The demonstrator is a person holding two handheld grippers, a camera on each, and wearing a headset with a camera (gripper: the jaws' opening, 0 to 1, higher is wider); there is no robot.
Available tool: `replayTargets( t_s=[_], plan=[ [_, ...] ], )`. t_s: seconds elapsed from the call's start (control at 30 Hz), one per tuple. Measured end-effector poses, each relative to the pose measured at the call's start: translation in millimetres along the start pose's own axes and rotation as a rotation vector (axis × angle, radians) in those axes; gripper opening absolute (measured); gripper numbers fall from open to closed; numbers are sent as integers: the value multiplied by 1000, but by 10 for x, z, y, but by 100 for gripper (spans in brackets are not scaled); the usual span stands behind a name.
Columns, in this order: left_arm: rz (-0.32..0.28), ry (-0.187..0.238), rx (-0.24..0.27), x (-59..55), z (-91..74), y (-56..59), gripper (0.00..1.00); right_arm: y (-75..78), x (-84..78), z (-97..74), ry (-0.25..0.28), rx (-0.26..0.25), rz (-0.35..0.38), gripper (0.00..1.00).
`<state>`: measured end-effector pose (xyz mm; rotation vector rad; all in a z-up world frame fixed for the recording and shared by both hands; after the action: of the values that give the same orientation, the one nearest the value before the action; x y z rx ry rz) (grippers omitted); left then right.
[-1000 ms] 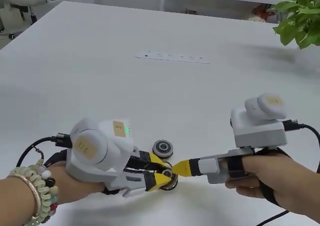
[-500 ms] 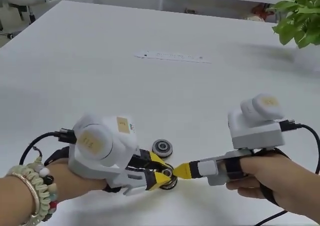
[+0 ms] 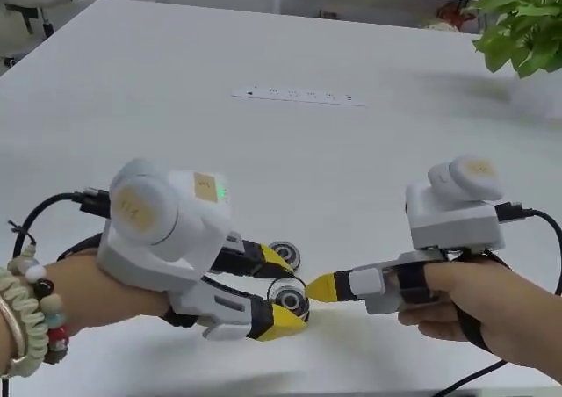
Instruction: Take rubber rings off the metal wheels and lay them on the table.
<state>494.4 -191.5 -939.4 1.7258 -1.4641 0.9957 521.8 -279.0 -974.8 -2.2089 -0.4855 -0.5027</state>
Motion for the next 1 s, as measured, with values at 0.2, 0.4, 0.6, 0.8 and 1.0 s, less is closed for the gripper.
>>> replayTargets(
  t_s=[0.2,0.4,0.6,0.8,1.0],
  plan=[
    [20,4,-26,122,-99,41,46,-2,2,-4,-9,-3,-15,0],
    [51,33,-29,314,-229,63,55,-57,2,-19,-6,-3,-31,0],
    [66,56,6,401,-490,37,59,-110,37,-45,11,1,-53,0],
    [32,57,98,283,-835,-15,63,-164,142,-116,65,8,-71,0],
    [-35,76,241,157,-1140,-29,68,-226,222,-179,108,24,-80,0]
  ],
)
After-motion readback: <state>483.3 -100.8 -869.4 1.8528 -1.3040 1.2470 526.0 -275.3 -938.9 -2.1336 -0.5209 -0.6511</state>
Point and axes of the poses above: the centre of the closed fingertips' face, and the gripper's own axes: z roughly forward along the fingers, y roughly to its right, x roughly out of its top, the point moved 5 cm from there along -z, roughly backward along the fingers, and after that the axes turned 1 degree about -x, right-handed, at the moved point
